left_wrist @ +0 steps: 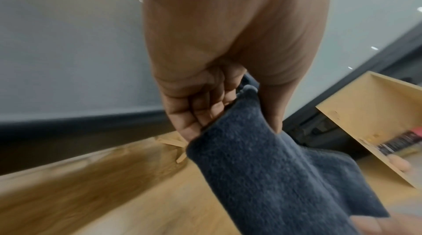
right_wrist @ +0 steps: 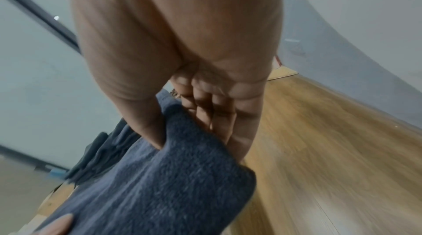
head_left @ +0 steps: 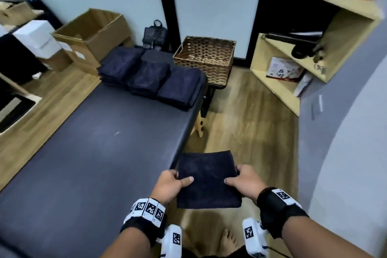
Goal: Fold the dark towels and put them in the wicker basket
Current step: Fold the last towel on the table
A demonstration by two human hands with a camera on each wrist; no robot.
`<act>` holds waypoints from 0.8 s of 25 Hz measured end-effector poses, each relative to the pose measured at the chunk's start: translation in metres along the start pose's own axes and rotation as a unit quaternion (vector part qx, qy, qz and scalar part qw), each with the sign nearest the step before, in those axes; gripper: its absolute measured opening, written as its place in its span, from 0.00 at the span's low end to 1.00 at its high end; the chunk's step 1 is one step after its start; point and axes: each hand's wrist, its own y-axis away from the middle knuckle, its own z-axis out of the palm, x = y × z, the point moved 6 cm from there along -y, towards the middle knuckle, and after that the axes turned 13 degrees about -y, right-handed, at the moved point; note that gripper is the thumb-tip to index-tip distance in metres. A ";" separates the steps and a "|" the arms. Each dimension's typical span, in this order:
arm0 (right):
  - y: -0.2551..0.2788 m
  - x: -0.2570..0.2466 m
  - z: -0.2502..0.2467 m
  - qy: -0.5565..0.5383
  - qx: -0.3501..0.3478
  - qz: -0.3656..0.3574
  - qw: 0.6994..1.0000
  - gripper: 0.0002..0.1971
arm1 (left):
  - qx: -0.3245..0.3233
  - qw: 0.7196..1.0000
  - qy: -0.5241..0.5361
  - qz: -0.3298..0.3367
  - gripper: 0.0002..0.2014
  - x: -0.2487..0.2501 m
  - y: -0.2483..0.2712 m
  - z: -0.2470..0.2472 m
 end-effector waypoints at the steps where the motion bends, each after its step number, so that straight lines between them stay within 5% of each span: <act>1: -0.004 -0.002 -0.013 -0.014 0.007 0.001 1.000 0.09 | -0.006 1.000 -0.009 0.007 0.19 0.014 -0.008 0.007; 14: -0.132 -0.095 -0.161 -0.012 0.122 0.018 0.992 0.08 | -0.136 0.985 -0.052 0.097 0.07 0.218 -0.195 0.081; 20: -0.215 -0.164 -0.216 -0.012 0.166 0.004 0.986 0.06 | -0.153 0.976 -0.090 0.129 0.11 0.307 -0.287 0.084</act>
